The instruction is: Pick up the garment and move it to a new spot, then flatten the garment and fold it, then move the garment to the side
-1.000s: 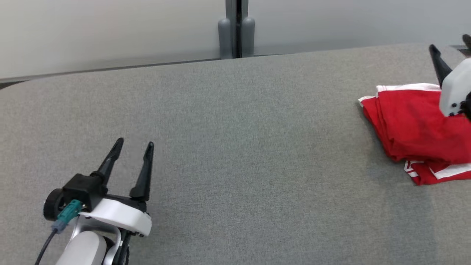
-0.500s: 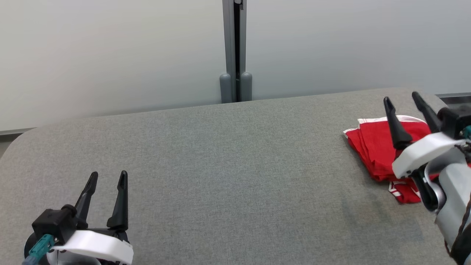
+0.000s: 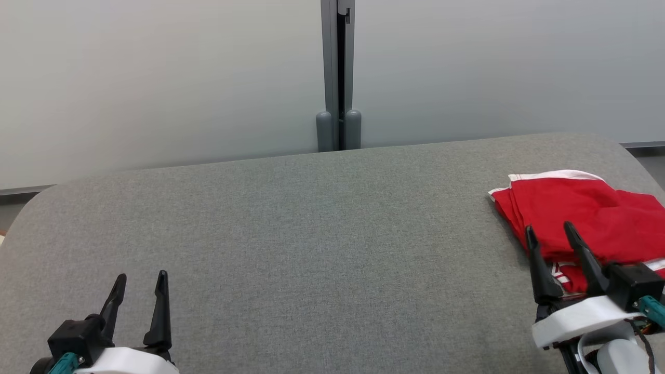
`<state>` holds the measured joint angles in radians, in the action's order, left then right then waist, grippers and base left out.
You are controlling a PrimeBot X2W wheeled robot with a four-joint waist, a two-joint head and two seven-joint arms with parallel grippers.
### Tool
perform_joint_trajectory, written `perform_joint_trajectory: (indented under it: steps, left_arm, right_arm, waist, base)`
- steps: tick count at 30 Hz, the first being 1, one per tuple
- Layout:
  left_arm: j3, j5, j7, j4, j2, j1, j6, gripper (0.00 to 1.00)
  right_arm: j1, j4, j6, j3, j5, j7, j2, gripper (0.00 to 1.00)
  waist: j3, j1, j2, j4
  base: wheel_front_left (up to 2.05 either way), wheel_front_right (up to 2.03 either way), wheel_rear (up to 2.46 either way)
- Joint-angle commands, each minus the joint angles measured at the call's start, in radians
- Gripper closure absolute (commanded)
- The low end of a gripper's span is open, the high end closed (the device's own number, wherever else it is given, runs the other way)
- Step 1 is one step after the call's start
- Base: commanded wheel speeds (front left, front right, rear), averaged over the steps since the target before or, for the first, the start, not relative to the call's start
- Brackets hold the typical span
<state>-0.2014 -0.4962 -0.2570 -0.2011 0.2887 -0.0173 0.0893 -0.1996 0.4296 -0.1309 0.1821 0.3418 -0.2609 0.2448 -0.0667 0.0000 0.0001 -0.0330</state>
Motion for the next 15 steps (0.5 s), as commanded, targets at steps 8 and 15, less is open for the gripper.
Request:
perform_joint_trajectory:
  steps: [8, 15]
  left_arm:
    - [0.007, 0.025, -0.007, -0.043, -0.004, 0.017, -0.009, 0.0]
    - [0.003, 0.036, -0.009, -0.056, -0.015, 0.027, -0.015, 0.0]
  right_arm:
    - [0.063, -0.099, 0.0, -0.042, -0.05, 0.027, -0.051, 0.0]
    - [0.046, -0.089, 0.0, -0.043, -0.055, 0.064, -0.059, 0.0]
  waist:
    - [-0.003, 0.0, -0.0001, 0.0]
    - [-0.006, 0.0, -0.0001, 0.006]
  base:
    - [0.0, 0.0, 0.0]
    - [0.0, 0.0, 0.0]
